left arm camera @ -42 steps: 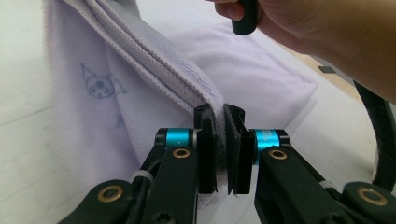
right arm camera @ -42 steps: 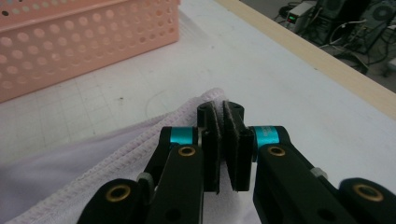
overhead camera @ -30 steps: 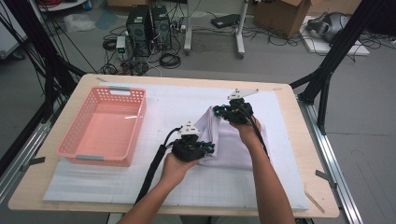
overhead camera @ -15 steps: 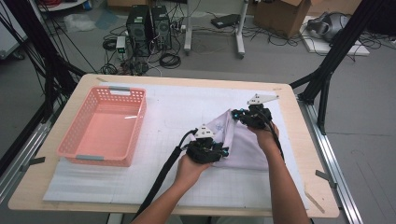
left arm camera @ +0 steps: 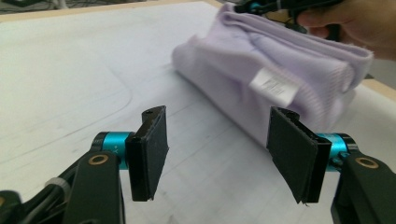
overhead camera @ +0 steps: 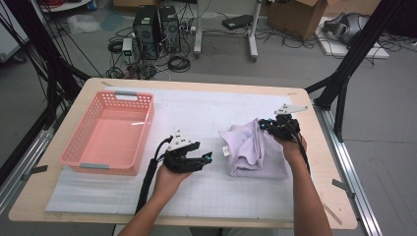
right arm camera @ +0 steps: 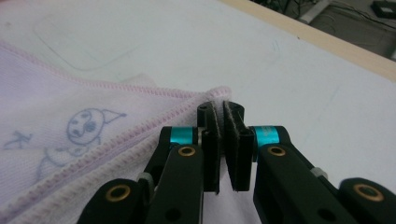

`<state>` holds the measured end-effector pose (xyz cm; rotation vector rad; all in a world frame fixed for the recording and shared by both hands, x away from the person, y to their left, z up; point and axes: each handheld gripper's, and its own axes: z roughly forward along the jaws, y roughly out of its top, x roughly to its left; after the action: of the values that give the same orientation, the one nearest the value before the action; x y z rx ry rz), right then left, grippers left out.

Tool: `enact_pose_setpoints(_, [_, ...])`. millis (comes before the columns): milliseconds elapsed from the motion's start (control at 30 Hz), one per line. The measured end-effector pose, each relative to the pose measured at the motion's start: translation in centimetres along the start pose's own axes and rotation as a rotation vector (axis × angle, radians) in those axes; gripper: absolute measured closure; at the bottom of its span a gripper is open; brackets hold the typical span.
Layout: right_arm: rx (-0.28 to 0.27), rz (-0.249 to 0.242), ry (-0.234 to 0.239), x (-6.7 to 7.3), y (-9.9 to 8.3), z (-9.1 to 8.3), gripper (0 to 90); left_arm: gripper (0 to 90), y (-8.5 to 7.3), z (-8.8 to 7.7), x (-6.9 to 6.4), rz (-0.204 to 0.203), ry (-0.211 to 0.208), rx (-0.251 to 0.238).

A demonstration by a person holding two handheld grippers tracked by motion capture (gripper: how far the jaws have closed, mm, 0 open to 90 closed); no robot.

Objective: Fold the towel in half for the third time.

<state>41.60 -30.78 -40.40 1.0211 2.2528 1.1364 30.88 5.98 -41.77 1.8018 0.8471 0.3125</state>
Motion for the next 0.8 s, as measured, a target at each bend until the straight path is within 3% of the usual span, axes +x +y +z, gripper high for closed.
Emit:
enact_pose_setpoints(167, [0.033,0.022,-0.034,-0.3,-1.0,-0.1,83.2,38.1,-0.8,-0.5,0.7,0.001,0.002,-0.013])
enact_pose_setpoints(333, [0.028,0.114,-0.098,-0.7,-1.3,-1.6,65.7,38.1,-1.5,-1.0,1.3,-0.006,-0.001,-0.028])
enact_pose_setpoints(433, [0.022,0.157,-0.12,-0.6,-1.4,-3.3,61.7,38.1,-1.7,-1.3,1.7,0.0,0.0,-0.028])
enact_pose_setpoints(567, [0.023,0.14,-0.155,0.6,-1.7,-5.5,59.5,37.8,-2.2,-1.8,2.2,0.005,0.002,-0.032])
enact_pose_setpoints(667, [0.021,0.145,-0.136,1.9,-2.7,-6.8,57.6,37.7,-2.4,-2.2,2.5,0.009,0.003,-0.036])
enact_pose_setpoints(800, [0.058,0.141,-0.113,3.8,-4.8,-7.2,54.1,37.7,-2.5,-2.4,2.8,0.012,0.004,-0.04])
